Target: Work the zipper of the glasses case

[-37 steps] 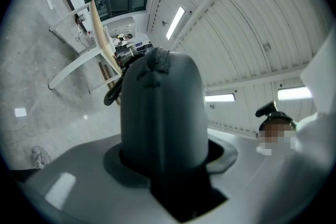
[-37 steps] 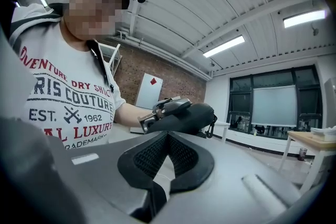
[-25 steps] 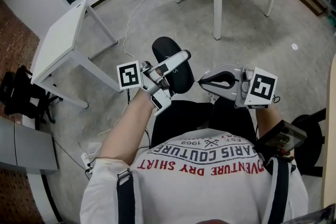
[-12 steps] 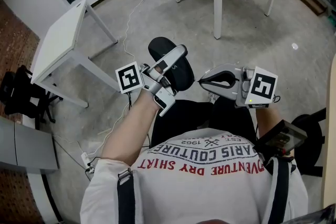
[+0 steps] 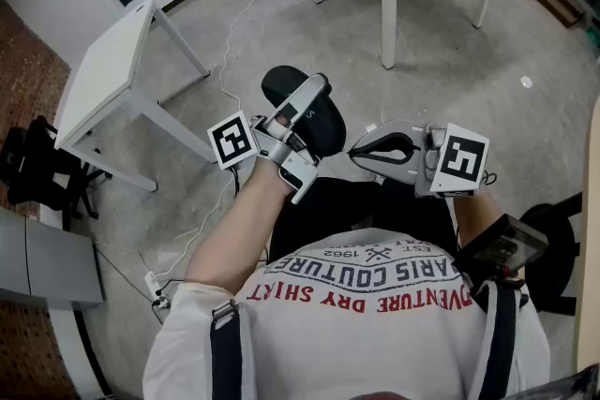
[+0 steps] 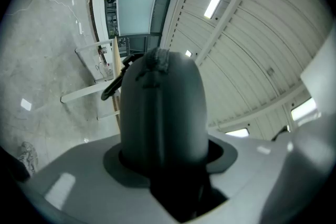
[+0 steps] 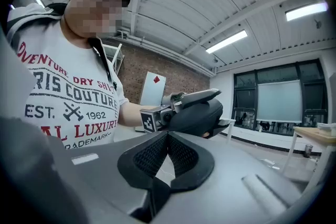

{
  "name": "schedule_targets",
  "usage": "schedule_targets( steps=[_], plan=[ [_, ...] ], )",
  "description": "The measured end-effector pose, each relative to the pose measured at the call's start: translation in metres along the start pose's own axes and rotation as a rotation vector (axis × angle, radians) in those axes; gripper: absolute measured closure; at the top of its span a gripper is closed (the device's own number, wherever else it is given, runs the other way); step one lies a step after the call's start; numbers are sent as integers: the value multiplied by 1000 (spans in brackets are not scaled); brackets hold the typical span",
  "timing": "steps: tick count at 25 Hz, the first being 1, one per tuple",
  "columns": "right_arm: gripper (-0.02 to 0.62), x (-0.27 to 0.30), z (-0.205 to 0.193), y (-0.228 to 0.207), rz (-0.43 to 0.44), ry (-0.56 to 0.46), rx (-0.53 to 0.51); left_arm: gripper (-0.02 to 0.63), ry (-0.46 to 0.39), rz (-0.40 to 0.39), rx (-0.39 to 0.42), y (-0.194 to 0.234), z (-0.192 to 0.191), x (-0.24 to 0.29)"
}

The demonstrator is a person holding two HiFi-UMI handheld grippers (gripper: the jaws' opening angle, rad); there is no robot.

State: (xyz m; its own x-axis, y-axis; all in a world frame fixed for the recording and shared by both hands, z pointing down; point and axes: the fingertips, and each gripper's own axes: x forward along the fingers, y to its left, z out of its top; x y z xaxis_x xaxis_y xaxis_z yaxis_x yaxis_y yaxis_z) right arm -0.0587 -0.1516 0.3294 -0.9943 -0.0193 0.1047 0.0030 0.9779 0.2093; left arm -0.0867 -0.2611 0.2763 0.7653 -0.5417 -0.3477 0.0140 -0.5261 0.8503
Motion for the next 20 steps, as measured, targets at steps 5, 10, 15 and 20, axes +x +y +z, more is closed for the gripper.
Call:
schedule_targets(
  steps=[5, 10, 15, 20],
  plan=[
    [594, 5, -6, 5, 14, 13, -5, 357, -30, 7, -14, 5, 0, 0],
    [594, 9, -8, 6, 24, 21, -38, 357, -56, 14, -31, 9, 1, -1],
    [594, 12, -6, 6, 14, 16, -11, 357, -81, 10, -50, 9, 2, -1],
    [594, 13, -7, 5, 1, 5, -10, 357, -136, 5, -87, 14, 6, -2]
  ],
)
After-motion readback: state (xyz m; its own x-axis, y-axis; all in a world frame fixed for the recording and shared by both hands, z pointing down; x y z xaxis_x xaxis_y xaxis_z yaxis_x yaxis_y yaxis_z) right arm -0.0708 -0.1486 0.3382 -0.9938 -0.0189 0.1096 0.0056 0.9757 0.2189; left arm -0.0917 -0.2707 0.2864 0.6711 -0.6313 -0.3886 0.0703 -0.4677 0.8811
